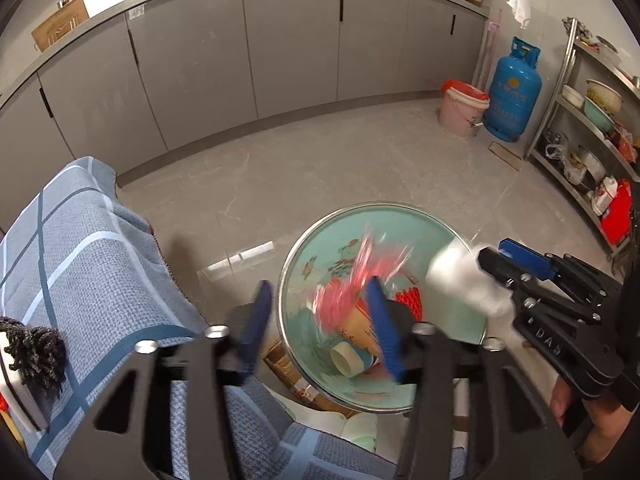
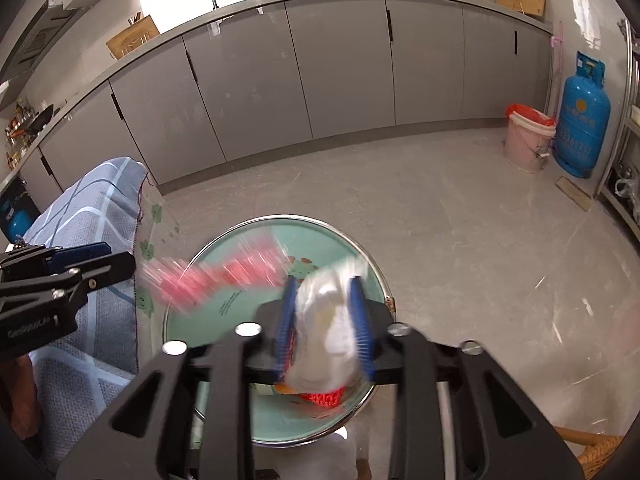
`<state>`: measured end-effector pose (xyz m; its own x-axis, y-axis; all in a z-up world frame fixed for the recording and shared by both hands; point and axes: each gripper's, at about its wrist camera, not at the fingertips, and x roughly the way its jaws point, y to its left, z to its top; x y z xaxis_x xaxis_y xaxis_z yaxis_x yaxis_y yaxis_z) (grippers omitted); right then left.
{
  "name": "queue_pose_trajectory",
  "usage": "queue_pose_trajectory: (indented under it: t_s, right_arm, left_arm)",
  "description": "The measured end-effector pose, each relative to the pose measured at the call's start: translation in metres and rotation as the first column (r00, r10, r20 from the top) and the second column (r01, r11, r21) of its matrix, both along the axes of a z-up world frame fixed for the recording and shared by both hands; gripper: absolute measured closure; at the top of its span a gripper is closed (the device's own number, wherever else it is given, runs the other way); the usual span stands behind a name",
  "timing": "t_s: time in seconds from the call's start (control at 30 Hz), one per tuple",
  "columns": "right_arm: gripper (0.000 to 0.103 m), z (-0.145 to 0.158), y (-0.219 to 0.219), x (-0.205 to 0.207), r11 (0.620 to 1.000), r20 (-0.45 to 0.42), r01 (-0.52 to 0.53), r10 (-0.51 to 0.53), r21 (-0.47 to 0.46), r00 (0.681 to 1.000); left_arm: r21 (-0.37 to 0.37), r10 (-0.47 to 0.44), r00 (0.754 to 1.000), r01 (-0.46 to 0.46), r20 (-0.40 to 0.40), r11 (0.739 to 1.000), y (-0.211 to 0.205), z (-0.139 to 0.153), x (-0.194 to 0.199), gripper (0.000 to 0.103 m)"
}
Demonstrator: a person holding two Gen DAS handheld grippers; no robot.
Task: Collect trash
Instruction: 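Carry the pink bag and paper towel over the green bucket and release both, then move both grippers back over the table toward the red bag and white sponge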
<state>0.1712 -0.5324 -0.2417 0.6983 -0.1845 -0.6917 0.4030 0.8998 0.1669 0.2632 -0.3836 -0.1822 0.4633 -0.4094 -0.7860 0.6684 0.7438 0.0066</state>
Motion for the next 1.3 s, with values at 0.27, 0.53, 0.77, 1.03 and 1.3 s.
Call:
queue_pose_trajectory:
  t_s: [0.27, 0.53, 0.77, 1.03, 1.3]
  right_arm:
    - [0.052, 0.002, 0.005, -0.01, 1.0, 0.012, 0.014, -0.015, 0.014, 1.0]
    - [0.037, 0.008, 0.012, -0.017, 0.999, 0.022, 0.033, -0.033, 0.007, 0.999]
    - [0.03, 0.012, 0.02, -0.022, 0.999, 0.027, 0.04, -0.04, 0.018, 0.999]
    - [0.025, 0.021, 0.042, -0.019, 1.0, 0.044, 0.003, -0.004, 0.015, 0.999]
    - [0.024, 0.032, 0.068, -0.011, 0.999, 0.051, -0.036, 0.036, 0.012, 0.998]
  left_arm:
    - [0.005, 0.036, 0.998, -0.036, 0.058, 0.999, 0.008, 0.008, -0.005, 0.026]
    - [0.006, 0.062, 0.994, -0.063, 0.093, 0.998, 0.015, 0.016, -0.01, 0.017]
    - [0.004, 0.067, 0.989, -0.069, 0.132, 0.998, 0.03, 0.026, -0.018, 0.016]
    - [-0.008, 0.088, 0.984, -0.088, 0.152, 0.996, 0.055, 0.04, -0.03, 0.015]
    - [-0.026, 0.11, 0.982, -0.107, 0.157, 0.994, 0.08, 0.05, -0.036, 0.015]
